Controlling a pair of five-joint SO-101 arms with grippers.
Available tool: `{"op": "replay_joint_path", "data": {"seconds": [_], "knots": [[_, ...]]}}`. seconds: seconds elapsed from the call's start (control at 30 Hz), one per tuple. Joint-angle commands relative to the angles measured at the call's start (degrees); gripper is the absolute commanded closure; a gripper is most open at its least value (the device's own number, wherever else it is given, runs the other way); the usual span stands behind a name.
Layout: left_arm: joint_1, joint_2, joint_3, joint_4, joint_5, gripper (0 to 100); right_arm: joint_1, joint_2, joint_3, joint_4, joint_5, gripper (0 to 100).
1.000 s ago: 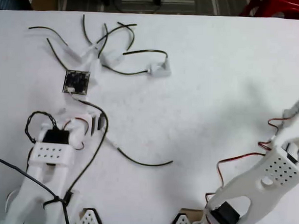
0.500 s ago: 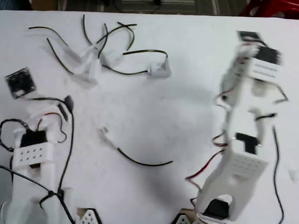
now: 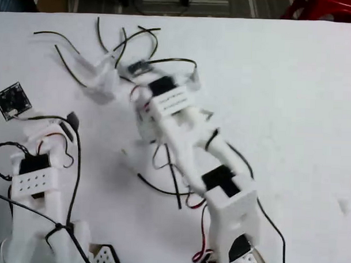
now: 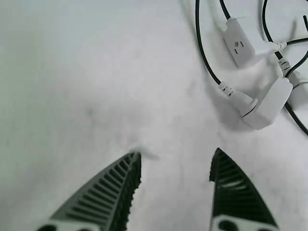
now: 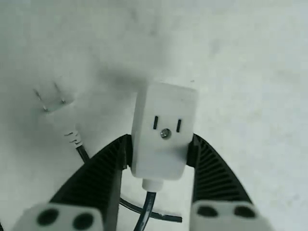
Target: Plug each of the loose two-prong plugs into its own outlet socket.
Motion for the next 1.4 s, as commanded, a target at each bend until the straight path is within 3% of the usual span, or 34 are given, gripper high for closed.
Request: {"op": "replay_joint_path", "data": {"seconds": [0.0, 0.07, 0.17, 0.33, 0.5, 0.6, 1.03, 1.37], "knots": [[-0.6, -1.8, -0.3, -1.2, 0.6, 76, -1.3, -4.1, 3.6, -2.8, -0.5, 78.4], [-0.6, -1.8, -0.3, -1.2, 0.6, 76, -0.5, -4.1, 5.6, -3.6, 0.6, 71.6], [-0.5, -1.9, -0.3, -1.2, 0.6, 76, 1.6, -4.1, 7.4, -4.7, 8.2, 66.4], [-0.5, -1.9, -0.3, -1.2, 0.6, 76, 9.0, -4.1, 7.6, -5.1, 18.2, 66.5], [-0.2, -1.9, -0.3, -1.2, 0.5, 76, 17.9, -4.2, 7.6, -7.9, 22.3, 66.5], [-0.2, -1.9, -0.3, -1.2, 0.5, 76, 18.9, -4.1, 7.8, -8.2, 22.3, 66.5], [-0.4, -1.9, -0.3, -1.2, 0.6, 76, -4.2, 1.4, 6.5, -9.2, 14.6, 66.5], [-2.7, -2.0, -0.4, -1.2, 1.0, 76, -18.2, 1.5, -8.1, 10.1, 14.3, 66.5]]}}
